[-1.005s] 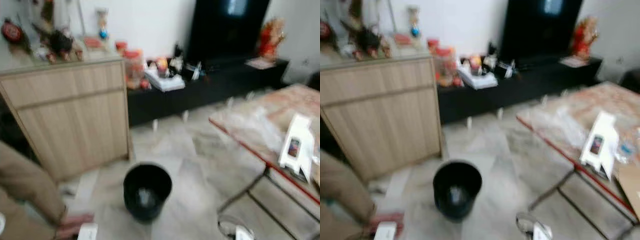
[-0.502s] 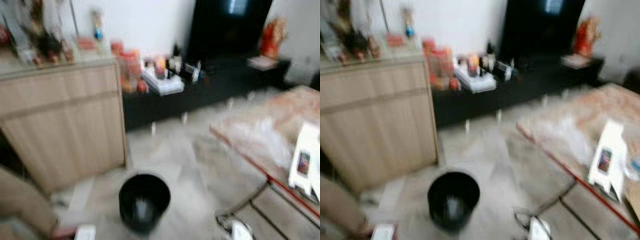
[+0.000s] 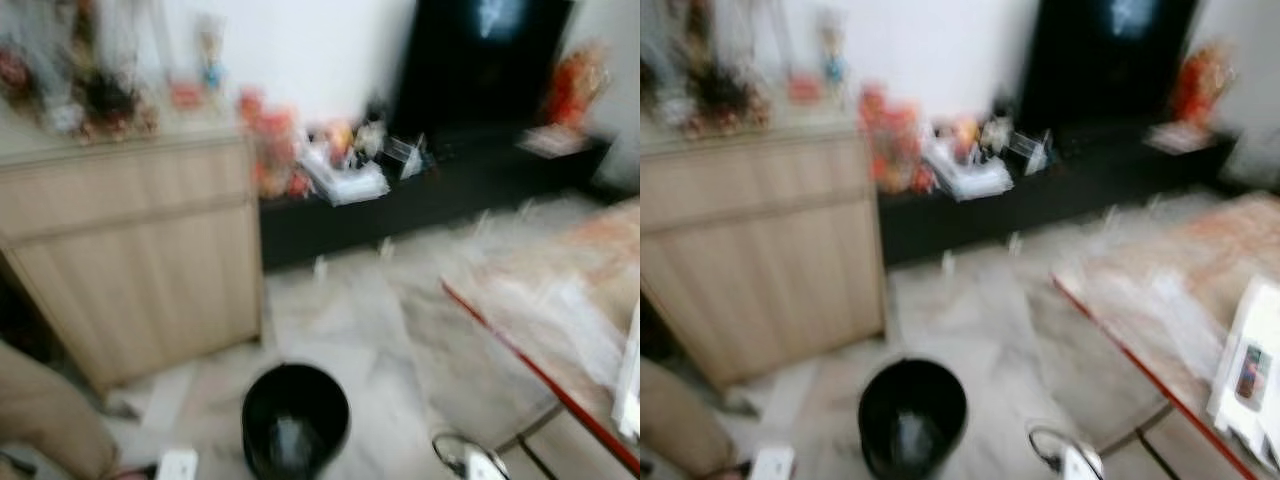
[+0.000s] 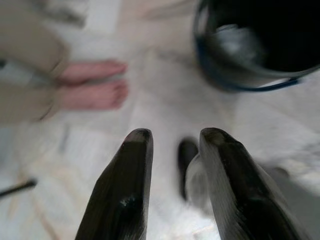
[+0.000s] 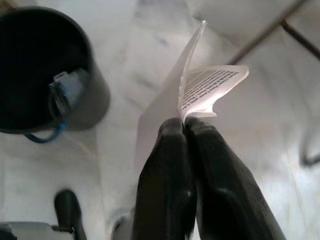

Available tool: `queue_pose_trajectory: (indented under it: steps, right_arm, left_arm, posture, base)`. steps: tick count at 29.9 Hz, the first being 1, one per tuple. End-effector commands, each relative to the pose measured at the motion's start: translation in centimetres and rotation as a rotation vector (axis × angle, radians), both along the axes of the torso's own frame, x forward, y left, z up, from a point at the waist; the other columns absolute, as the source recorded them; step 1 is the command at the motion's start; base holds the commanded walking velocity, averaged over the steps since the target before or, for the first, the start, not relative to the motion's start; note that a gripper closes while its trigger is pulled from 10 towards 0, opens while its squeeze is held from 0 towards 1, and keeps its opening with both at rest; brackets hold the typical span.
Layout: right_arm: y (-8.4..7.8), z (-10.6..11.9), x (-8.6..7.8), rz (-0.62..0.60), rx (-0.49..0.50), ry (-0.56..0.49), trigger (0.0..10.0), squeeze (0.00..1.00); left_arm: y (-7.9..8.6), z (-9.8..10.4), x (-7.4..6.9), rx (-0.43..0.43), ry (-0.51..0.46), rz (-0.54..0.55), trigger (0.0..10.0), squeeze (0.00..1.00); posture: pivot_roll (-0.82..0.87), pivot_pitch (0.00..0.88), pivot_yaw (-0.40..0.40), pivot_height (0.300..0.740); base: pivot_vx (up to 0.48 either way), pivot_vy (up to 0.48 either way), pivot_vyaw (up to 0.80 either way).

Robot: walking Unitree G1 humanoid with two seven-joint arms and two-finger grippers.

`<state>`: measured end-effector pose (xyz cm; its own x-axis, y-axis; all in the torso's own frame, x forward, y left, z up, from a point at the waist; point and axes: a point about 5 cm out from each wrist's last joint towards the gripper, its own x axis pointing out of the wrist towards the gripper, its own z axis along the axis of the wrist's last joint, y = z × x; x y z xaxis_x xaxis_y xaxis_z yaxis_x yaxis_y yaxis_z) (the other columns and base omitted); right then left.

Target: Picking trash to rubbish bin

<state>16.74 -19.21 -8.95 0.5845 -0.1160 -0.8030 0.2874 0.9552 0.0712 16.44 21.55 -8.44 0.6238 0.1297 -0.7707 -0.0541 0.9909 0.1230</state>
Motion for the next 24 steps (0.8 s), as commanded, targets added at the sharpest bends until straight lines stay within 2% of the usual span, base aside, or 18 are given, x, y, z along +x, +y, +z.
queue_pose_trajectory:
  steps: [1, 7, 11, 24]
  right_arm:
    - [0.73, 0.27, 0.79, -0.008, 0.020, -0.024, 10.0, 0.00]
    - [0.73, 0.29, 0.85, 0.010, 0.010, -0.022, 10.0, 0.00]
    - [0.85, 0.29, 0.88, 0.021, 0.006, -0.020, 10.0, 0.00]
    - [0.81, 0.25, 0.79, 0.004, 0.015, -0.018, 10.0, 0.00]
  left_arm:
    - [0.85, 0.07, -0.17, 0.022, 0.008, 0.017, 10.0, 0.00]
    - [0.93, 0.07, -0.20, 0.023, 0.010, 0.020, 10.0, 0.00]
    - [0.93, 0.10, -0.14, 0.021, 0.007, 0.022, 10.0, 0.00]
    - [1.06, 0.09, -0.21, 0.025, 0.011, 0.023, 10.0, 0.00]
  posture:
    - [0.16, 0.007, -0.095, 0.740]
    - [0.16, 0.007, -0.095, 0.740]
    - [0.16, 0.009, -0.097, 0.740]
    - [0.16, 0.009, -0.097, 0.740]
  base:
    - [0.360, 0.000, 0.00]
    - [0.362, 0.000, 0.00]
    - [0.358, 0.000, 0.46]
    - [0.358, 0.000, 0.00]
